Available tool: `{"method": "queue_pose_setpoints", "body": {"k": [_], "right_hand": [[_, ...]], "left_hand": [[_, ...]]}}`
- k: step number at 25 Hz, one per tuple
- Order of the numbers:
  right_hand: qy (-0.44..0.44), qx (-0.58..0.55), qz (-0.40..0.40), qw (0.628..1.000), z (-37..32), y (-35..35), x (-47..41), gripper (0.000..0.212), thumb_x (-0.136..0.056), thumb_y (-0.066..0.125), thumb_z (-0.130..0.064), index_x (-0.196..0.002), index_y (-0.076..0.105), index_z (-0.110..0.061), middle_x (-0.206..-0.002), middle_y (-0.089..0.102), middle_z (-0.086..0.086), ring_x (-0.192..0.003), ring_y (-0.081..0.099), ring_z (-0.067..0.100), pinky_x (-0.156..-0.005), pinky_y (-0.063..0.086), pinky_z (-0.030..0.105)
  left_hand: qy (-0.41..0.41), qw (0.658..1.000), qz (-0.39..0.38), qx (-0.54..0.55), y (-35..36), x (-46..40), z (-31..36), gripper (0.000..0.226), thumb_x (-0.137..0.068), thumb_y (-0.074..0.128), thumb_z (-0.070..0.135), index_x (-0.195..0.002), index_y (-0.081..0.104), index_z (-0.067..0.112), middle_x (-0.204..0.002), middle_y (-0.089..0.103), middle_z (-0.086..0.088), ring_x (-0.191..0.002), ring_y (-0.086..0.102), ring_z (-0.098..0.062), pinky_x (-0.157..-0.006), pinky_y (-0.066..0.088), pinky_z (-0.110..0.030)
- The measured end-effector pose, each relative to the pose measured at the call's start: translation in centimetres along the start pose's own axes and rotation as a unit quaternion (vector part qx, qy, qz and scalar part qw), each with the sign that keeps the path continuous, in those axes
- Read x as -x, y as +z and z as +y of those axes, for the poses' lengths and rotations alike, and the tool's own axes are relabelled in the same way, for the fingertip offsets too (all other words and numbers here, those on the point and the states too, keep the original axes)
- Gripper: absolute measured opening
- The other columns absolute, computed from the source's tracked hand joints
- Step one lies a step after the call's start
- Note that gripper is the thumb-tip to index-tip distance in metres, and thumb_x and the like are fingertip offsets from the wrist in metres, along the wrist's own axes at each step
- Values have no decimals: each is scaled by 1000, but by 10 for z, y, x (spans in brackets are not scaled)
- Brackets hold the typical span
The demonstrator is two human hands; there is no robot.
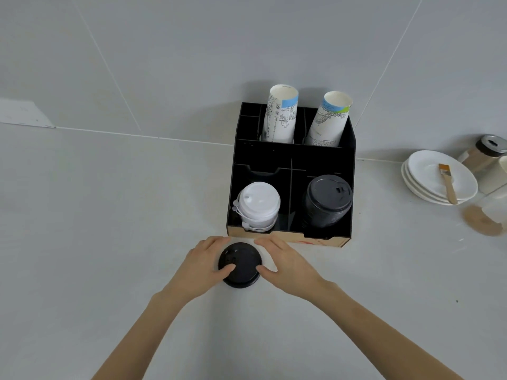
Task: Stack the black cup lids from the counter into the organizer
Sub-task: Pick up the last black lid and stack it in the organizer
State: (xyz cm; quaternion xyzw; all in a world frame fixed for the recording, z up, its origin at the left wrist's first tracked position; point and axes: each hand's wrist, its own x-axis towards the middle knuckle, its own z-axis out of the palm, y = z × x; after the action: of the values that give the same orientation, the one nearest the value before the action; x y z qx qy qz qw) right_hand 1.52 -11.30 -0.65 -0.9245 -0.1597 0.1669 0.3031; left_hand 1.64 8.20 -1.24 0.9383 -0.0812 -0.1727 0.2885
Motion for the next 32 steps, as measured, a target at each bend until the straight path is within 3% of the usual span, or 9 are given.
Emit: {"method": "queue_pose_setpoints", "body": {"k": [6, 14, 24, 29, 32], "right_hand": [[1, 23, -45, 999, 3, 22, -7, 57, -85, 55, -20, -134, 27, -15, -142, 33, 5, -129, 34, 23, -108, 33, 35], [-4, 25, -31, 999, 6, 30, -10, 58, -84, 56, -17, -135, 26, -13, -144, 30, 6, -130, 32, 23, -109, 32, 35], [-20, -17, 11, 1000, 7, 18, 10, 60, -83, 59, -22, -134, 28, -18, -144, 33, -1, -128, 31, 20, -108, 27, 27], [-25, -50, 67, 996, 4, 4, 22, 58, -79, 64, -25, -129, 36, -18, -137, 39, 2, -125, 35, 20, -108, 32, 34], [-30, -69, 103, 992, 3, -5, 29, 59, -77, 67, -25, -128, 37, -16, -133, 40, 4, -122, 39, 16, -105, 33, 21]], "left_hand": [[-25, 999, -27, -2, 13, 2, -17, 98, -50, 32, 67, -135, 27, 19, -142, 34, -4, -127, 35, -25, -106, 31, -38], [-17, 1000, -15, -20, 22, 5, -16, 99, -49, 29, 67, -136, 24, 20, -138, 35, -5, -125, 34, -24, -103, 28, -35], [23, 998, -2, 61, 20, 14, -1, 84, -63, 48, 58, -135, 27, 22, -132, 37, -1, -121, 38, -17, -102, 30, -25], [31, 991, 54, 120, 14, 20, 11, 66, -78, 65, 25, -133, 28, 18, -123, 35, 8, -109, 43, -8, -92, 35, -23], [39, 985, 93, 138, 10, 22, 22, 53, -78, 66, 22, -123, 39, 15, -116, 39, 7, -101, 47, -9, -87, 36, -21]]}}
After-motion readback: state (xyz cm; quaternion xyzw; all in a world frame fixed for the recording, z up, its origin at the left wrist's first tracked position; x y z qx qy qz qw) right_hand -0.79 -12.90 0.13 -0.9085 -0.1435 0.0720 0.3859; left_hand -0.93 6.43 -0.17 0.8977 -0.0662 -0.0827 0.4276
